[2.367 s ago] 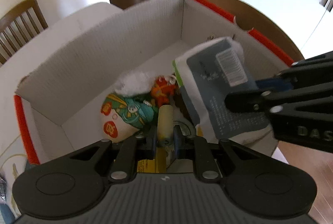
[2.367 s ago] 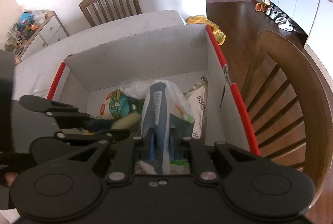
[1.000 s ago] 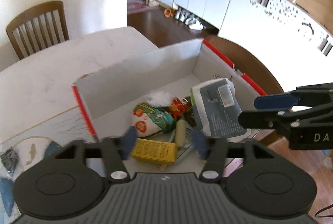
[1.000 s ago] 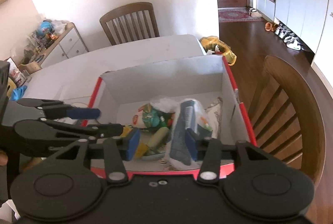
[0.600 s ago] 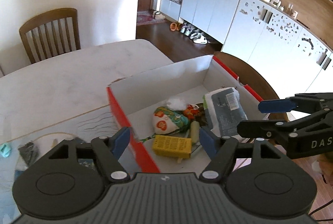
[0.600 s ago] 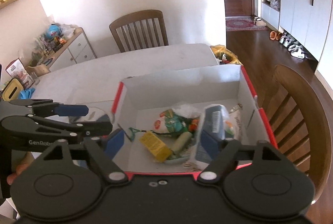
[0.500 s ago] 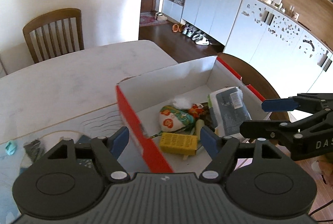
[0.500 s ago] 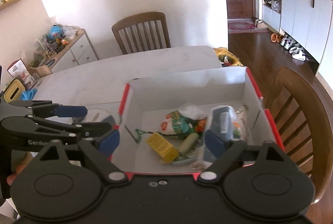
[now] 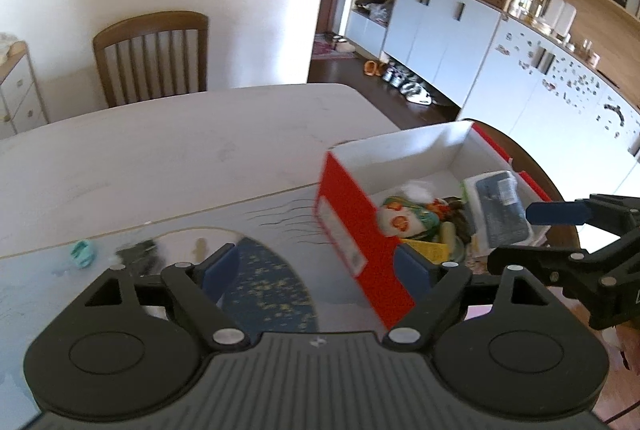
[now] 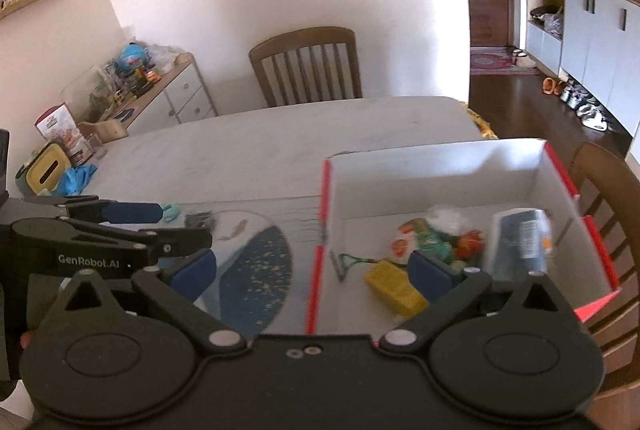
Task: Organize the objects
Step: 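Withdraw both grippers from the shoebox back over the table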
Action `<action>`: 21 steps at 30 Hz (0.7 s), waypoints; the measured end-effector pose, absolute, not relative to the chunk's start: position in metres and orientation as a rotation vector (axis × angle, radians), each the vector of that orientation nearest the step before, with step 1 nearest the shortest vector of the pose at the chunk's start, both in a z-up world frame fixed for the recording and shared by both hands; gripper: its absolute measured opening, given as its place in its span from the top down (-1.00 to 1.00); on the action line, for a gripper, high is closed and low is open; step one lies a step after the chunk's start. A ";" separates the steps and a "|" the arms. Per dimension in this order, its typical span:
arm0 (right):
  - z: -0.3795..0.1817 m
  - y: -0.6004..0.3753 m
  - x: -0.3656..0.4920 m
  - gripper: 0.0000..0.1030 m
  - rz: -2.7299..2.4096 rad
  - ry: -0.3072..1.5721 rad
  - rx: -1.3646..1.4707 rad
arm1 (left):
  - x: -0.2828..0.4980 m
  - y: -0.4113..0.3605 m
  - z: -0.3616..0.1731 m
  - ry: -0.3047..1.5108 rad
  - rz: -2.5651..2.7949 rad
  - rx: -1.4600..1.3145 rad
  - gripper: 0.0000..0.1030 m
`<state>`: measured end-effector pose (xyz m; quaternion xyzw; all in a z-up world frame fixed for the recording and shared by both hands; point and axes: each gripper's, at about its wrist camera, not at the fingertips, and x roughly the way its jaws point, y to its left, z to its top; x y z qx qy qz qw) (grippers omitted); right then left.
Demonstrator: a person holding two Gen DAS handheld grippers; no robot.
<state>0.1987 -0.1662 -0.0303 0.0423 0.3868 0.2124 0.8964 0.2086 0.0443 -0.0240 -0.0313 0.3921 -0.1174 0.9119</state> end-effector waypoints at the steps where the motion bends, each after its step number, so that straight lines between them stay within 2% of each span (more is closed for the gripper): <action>1: -0.031 -0.159 0.199 -0.97 0.446 0.805 0.084 | 0.208 0.051 -0.024 0.806 -0.235 -0.068 -0.69; 2: -0.031 -0.153 0.199 -0.97 0.449 0.807 0.082 | 0.207 0.057 -0.025 0.804 -0.229 -0.071 -0.70; 4: -0.033 -0.140 0.199 -0.97 0.459 0.811 0.074 | 0.206 0.071 -0.025 0.797 -0.218 -0.076 -0.94; 5: -0.033 -0.133 0.199 -0.97 0.465 0.814 0.069 | 0.205 0.077 -0.026 0.789 -0.213 -0.077 -0.99; 21: -0.051 -0.039 0.225 -0.97 0.511 0.866 -0.026 | 0.218 0.180 -0.075 0.808 -0.077 -0.027 -1.00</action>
